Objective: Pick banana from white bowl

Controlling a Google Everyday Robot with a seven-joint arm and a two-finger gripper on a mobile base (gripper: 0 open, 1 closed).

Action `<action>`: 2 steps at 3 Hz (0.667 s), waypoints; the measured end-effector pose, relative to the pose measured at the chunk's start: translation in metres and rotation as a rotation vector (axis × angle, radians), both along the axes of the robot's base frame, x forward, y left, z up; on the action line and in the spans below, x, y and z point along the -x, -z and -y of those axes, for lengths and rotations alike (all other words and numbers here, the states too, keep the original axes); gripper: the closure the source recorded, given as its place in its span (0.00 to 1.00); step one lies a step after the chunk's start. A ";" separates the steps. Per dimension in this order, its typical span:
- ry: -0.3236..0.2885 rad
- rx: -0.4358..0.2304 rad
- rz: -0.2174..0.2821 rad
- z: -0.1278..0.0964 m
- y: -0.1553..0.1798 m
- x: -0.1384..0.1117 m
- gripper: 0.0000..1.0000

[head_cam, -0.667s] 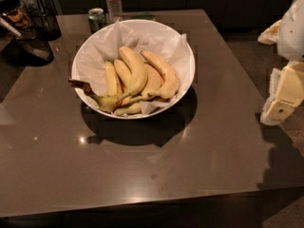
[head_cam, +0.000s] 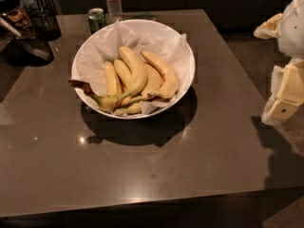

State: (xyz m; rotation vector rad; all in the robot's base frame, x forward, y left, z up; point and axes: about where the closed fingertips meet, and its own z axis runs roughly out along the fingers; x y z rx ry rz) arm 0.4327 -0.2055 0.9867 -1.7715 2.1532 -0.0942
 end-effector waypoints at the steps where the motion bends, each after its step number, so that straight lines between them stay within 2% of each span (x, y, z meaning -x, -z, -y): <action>1: -0.237 -0.053 0.078 -0.052 -0.038 0.020 0.00; 2: -0.471 -0.067 0.133 -0.115 -0.071 0.037 0.00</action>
Offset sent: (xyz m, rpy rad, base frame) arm -0.0534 0.1775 0.0897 0.0838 -0.1419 0.7331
